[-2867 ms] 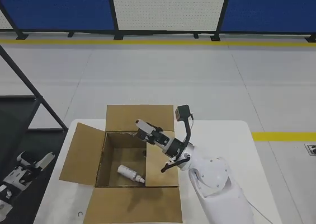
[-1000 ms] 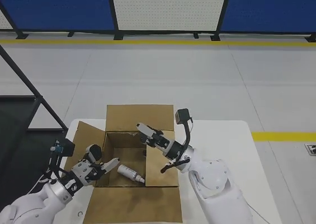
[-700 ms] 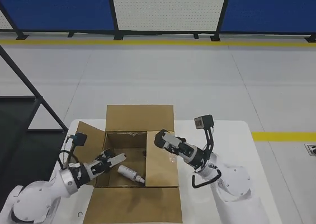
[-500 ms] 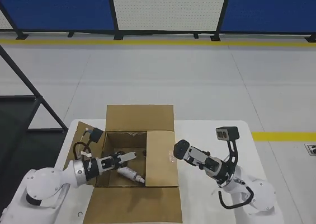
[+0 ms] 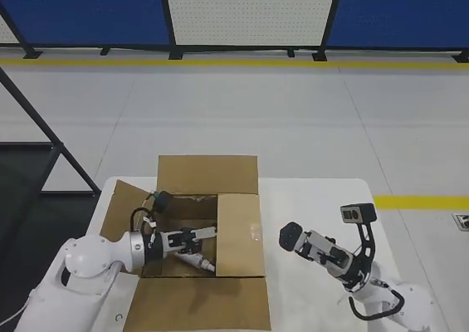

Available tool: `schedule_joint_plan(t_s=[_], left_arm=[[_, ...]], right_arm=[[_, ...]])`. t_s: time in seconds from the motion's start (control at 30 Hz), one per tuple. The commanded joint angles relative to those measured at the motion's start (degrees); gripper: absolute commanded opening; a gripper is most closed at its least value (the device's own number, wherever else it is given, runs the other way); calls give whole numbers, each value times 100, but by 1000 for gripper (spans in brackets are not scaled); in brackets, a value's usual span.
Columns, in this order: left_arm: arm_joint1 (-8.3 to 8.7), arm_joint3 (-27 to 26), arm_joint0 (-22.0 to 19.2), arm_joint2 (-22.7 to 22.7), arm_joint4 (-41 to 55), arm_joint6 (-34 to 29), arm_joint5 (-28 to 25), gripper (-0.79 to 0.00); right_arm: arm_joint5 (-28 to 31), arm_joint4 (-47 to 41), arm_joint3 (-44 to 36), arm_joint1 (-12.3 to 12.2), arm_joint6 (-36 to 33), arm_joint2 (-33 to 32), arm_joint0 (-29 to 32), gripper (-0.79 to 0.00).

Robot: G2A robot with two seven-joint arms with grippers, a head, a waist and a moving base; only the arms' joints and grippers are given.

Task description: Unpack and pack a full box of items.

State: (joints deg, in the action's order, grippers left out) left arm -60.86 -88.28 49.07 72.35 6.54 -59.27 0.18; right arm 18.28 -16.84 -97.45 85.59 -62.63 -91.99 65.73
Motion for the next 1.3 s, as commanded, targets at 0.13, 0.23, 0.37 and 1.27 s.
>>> schedule_joint_plan(t_s=[0.13,0.23,0.37,1.27], left_arm=[[-99,138,-195,-555,-196,327,131,0],[-166,276,-360,-825,-218,461,112,0],[-233,378,-572,-1025,-172,559,41,0],[-743,444,-1755,-2154,311,1595,-213,0]], right_arm=[[63,-179,-15,-95,-391,40,78,0],[65,-205,-105,-151,-610,24,204,0],[117,-152,-151,-215,-790,65,352,0],[1290,1070,-863,-452,408,832,685,0]])
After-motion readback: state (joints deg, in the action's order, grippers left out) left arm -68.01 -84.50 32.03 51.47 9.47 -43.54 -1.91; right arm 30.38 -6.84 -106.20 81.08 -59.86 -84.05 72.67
